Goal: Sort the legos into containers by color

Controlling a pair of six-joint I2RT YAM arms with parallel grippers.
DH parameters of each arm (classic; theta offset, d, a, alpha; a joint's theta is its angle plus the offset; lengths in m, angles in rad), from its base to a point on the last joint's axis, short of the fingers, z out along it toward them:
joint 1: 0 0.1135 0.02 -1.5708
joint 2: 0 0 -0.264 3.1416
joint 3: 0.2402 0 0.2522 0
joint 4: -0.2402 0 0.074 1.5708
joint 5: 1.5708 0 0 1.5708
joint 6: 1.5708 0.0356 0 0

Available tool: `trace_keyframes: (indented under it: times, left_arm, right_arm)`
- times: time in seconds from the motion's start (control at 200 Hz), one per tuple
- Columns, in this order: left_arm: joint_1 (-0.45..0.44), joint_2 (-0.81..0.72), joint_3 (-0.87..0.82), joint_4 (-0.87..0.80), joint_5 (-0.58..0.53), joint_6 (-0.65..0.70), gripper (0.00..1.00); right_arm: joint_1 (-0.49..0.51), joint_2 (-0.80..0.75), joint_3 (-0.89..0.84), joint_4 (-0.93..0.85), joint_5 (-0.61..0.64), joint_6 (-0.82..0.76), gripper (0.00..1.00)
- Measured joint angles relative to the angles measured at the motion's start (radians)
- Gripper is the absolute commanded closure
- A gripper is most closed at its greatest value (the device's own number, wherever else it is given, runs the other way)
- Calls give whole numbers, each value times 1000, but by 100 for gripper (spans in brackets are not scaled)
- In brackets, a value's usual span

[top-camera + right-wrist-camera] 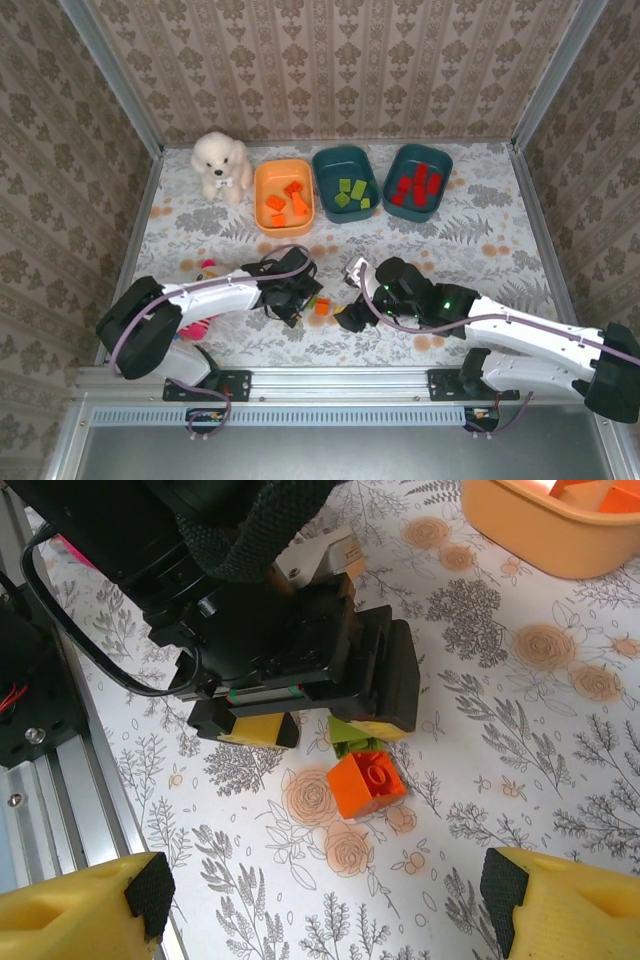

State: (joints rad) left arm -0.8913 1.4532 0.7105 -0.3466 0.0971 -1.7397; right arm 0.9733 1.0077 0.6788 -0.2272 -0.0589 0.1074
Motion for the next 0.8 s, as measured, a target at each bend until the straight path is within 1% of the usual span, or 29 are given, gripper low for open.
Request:
trace_keyframes:
  times: [0.2, 0.255, 0.34, 0.365, 0.41, 0.455, 0.47, 0.49, 0.58, 0.66, 0.72, 0.8]
  left_arm:
    - [0, 27, 17, -21, -3, -34, 39]
    - [0, 32, 21, -27, -3, -39, 42]
    - [1, 43, 30, -30, 0, -41, 54]
    - [1, 47, 31, -27, 2, -40, 56]
    - [1, 51, 32, -27, 2, -41, 64]
    - [2, 51, 34, -26, 3, -41, 66]
    - [2, 51, 35, -24, 4, -40, 69]
    - [2, 51, 37, -22, 4, -40, 71]
    - [5, 51, 40, -16, -1, -34, 72]
    - [10, 50, 62, -43, -17, -14, 72]
    - [20, 47, 102, -80, -36, 19, 72]
    - [46, 41, 178, -121, -53, 94, 72]
  right_arm:
    - [0, -24, -8, -16, 10, 11, 16]
    - [0, -27, -9, -17, 14, 18, 16]
    - [0, -31, -9, -17, 23, 24, 16]
    - [0, -31, -9, -17, 25, 25, 16]
    - [0, -31, -9, -17, 27, 26, 16]
    - [0, -31, -9, -18, 29, 27, 16]
    - [0, -31, -9, -19, 30, 27, 16]
    - [0, -31, -9, -20, 30, 27, 16]
    - [0, -32, -9, -26, 31, 27, 16]
    - [0, -40, -8, -37, 50, 32, 16]
    - [-6, -60, -8, -48, 80, 44, 13]
    - [-52, -110, 0, -56, 124, 76, 11]
